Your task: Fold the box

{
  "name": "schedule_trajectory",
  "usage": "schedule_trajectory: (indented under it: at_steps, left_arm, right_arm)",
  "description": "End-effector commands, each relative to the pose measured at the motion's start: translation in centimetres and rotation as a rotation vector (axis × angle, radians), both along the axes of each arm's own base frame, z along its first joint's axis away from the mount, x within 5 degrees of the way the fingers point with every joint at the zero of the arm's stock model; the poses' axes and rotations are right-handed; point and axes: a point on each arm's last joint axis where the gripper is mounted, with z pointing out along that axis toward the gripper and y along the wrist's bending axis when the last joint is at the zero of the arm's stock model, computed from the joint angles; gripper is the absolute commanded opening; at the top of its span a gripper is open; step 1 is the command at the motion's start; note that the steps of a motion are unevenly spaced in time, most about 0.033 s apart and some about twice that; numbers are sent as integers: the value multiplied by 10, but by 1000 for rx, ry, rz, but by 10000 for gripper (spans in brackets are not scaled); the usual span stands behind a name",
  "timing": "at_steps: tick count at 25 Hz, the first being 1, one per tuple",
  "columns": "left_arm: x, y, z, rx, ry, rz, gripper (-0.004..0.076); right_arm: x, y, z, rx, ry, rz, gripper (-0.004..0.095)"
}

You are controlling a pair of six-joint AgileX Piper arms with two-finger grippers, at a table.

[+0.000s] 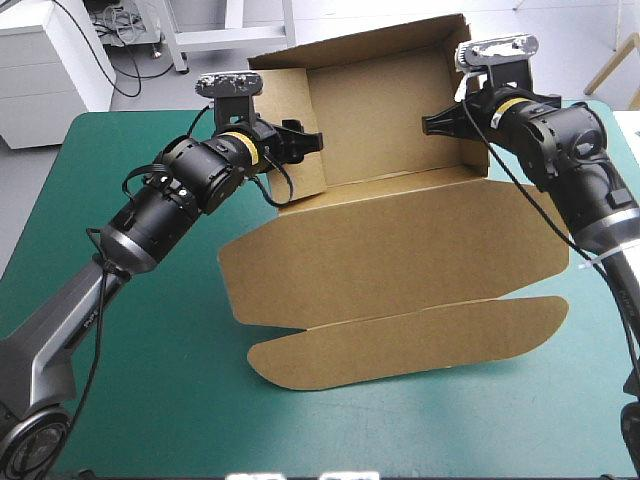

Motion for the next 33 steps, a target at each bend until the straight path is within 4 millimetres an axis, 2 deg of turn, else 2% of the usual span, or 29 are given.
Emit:
schedule_trajectory:
  at_steps: [1, 2, 3, 5, 10, 13, 18, 22, 24, 28, 33]
  left_arm:
    - [-10, 5, 32, -93, -120, -10, 326]
    - [-11, 4, 32, -98, -116, -12, 244]
    - [-11, 4, 32, -98, -116, -12, 211]
    - [-10, 4, 33, -97, -133, -16, 95]
    - [-6, -1, 33, -114, -165, -35, 21]
    - [-1, -3, 24, -45, -151, -48, 20]
    - [9, -4, 3, 113, -93, -37, 13]
    - [18, -5, -18, 226, -16, -14, 13]
    - [25, -4, -37, 303, 68, -12, 13]
    - [34, -4, -57, 388, 141, -43, 13]
    - [48, 0, -79, 391, 234, -76, 13]
  right_arm:
    - [-13, -3, 32, 70, -161, 8, -8]
    - [-13, -3, 32, 70, -163, 8, -8]
    - [-13, -3, 32, 70, -163, 8, -10]
    - [-13, -3, 33, 78, -163, 6, -10]
    - [-13, -3, 32, 90, -159, 3, -10]
    - [-13, -3, 31, 84, -138, -1, -19]
    - [-10, -2, 16, 79, -28, -9, -19]
    - [1, 3, -12, 53, 155, -16, -19]
    - [12, 8, -35, 28, 272, -5, -19]
    - [25, 17, -57, 39, 358, 22, -19]
    - [38, 26, -82, 44, 455, 64, -19]
